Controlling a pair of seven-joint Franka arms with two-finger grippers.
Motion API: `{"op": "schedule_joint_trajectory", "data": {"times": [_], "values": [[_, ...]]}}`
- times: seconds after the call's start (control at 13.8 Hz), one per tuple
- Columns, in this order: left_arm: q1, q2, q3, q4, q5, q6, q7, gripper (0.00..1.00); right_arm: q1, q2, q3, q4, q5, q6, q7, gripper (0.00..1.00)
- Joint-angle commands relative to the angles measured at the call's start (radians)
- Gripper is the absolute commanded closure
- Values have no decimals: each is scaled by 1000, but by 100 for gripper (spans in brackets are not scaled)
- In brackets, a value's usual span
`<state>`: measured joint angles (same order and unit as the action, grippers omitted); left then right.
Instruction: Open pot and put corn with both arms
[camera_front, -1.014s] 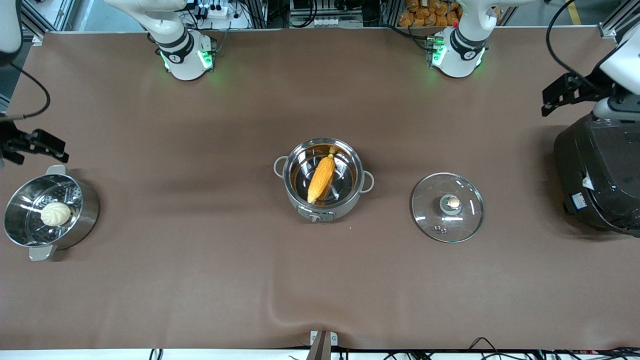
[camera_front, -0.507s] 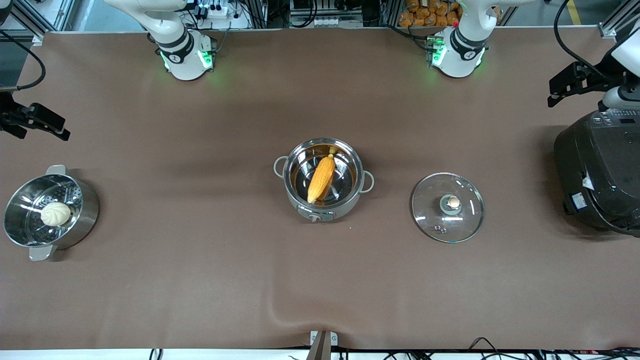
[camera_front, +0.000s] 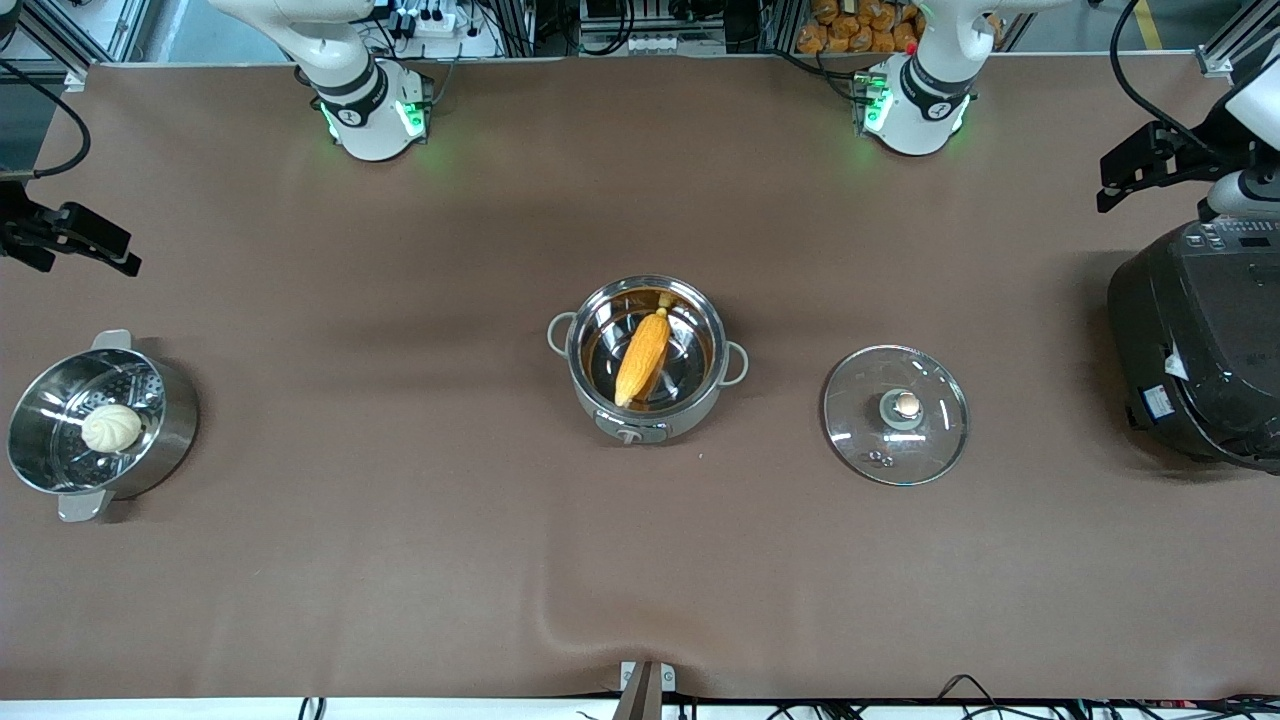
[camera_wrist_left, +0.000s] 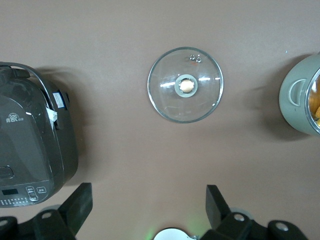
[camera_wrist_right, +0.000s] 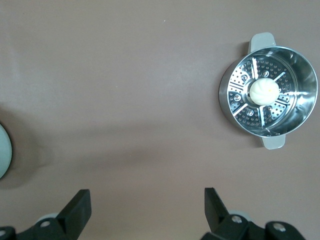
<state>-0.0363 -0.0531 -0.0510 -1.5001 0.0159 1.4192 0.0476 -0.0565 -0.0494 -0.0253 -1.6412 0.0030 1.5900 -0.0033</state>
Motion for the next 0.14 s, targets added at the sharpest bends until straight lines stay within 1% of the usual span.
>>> {"op": "schedule_joint_trajectory", "data": {"times": [0.0, 0.07], "values": [[10, 12, -1, 31, -16, -26, 17, 0, -5, 0, 2, 12, 6, -16, 20, 0], [10, 12, -1, 31, -16, -26, 18, 0, -5, 0, 2, 11, 8, -16, 20, 0]]}}
